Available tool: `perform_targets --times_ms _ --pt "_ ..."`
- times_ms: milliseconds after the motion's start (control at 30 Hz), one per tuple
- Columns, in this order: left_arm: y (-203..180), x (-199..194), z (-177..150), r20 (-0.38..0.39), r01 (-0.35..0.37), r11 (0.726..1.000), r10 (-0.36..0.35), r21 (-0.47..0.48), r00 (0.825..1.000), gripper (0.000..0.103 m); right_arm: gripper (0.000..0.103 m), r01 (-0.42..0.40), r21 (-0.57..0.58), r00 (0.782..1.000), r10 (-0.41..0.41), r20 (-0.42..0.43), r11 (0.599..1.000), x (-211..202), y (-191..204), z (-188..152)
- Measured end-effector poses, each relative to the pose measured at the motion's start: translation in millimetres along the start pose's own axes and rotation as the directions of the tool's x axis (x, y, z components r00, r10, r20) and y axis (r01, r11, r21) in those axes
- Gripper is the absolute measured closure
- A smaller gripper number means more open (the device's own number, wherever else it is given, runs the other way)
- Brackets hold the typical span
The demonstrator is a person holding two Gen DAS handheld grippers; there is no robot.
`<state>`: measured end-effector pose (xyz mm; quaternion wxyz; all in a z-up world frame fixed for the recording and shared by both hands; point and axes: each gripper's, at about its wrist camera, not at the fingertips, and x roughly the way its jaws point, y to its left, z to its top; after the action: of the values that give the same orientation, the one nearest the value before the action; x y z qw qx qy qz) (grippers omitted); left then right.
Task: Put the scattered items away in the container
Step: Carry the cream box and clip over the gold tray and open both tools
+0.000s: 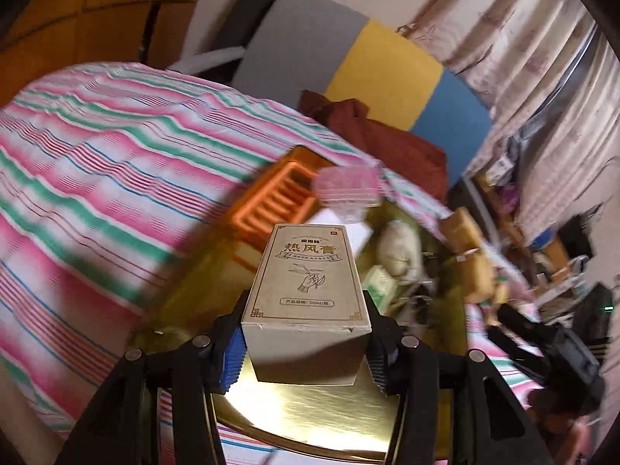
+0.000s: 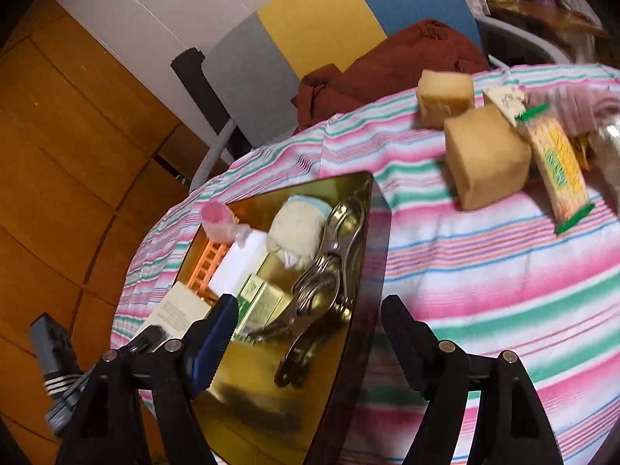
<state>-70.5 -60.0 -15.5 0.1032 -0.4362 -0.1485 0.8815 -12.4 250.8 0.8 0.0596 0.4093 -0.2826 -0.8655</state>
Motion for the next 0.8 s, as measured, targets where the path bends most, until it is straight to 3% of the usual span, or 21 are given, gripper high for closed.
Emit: perform_targets --times_ms 100,133,300,433,567,800 --pt "7.4 13.4 -2.3 -0.041 -0.114 0.993 0.115 0.007 0.993 0.046 0.026 -0.012 -0.005 1.0 0.012 -0.011 1.0 0.3 0.7 -4.4" --pt "10.0 16.6 -3.2 -0.057 -0.123 0.992 0.123 -0.002 0.991 0.044 0.026 -0.012 -0.008 1.0 0.012 -0.013 1.0 -0.1 0.9 -5.6" --pt "19.0 18.6 -9.3 -0.071 -0.116 0.992 0.113 -0.054 0.991 0.042 0.026 -0.013 0.004 1.0 0.013 -0.019 1.0 -1.1 -2.6 -8.5" --pt "16.9 15.5 -8.7 -0.054 -0.136 0.991 0.135 -0.019 0.989 0.042 0.026 -0.019 0.003 1.0 0.019 -0.019 1.0 -3.7 -3.8 -10.2" --pt "10.0 16.0 0.0 -0.049 -0.2 0.978 0.203 0.059 0.978 0.041 0.026 -0.024 0.005 0.999 0.024 -0.021 1.0 -5.3 -4.6 -11.7" --pt "8.6 6.3 -0.7 -0.059 -0.167 0.986 0.166 0.001 0.984 0.041 0.026 -0.03 0.018 0.999 0.03 -0.018 0.999 -9.3 -12.0 -13.6"
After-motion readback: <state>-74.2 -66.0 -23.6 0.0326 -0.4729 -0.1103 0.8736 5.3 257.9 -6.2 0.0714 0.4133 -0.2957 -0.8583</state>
